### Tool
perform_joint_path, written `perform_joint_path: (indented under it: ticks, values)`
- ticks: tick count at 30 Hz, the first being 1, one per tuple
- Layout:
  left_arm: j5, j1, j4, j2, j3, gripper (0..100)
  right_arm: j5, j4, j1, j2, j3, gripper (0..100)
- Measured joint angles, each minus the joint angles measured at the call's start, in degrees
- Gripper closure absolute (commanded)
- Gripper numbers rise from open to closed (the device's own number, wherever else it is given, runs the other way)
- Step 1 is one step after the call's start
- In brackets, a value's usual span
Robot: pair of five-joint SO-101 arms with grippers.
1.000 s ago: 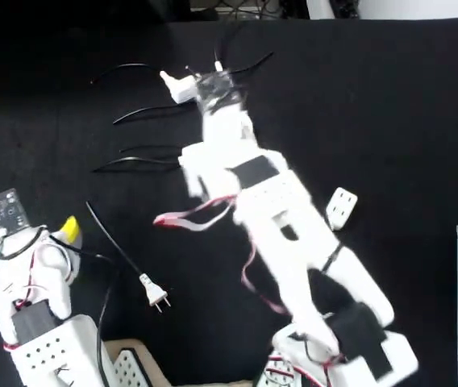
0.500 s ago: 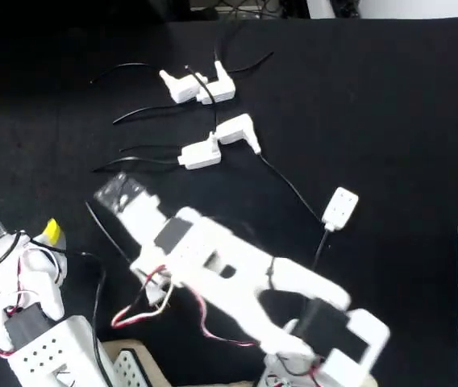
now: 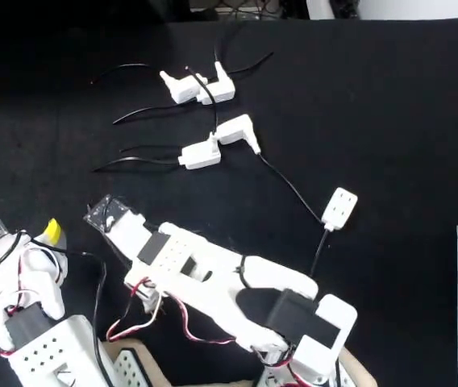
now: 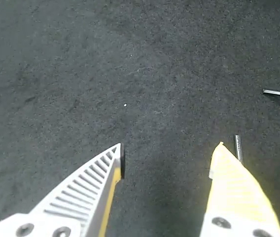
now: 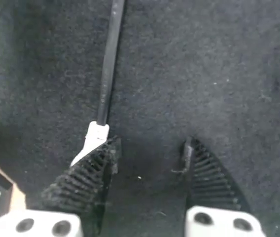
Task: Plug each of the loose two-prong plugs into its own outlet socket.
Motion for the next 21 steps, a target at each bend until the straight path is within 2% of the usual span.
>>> perform_joint_path:
  ticks: [8,13,16,21]
  values:
    - [0.00,0.00,0.00,0.00,0.00,72,0.00,5.71,-0.88,-4.31,-1.41,81.9]
    - [0.00,0.00,0.00,0.00,0.00,72,-3.34,6.77,-4.31,-5.45,-1.41,81.7]
    - [0.00,0.00,0.00,0.00,0.00,72,-4.04,4.13,-7.21,-5.45,0.44,81.8]
    - [0.00,0.00,0.00,0.00,0.00,72,-4.22,-4.31,-7.82,-6.15,7.21,82.2]
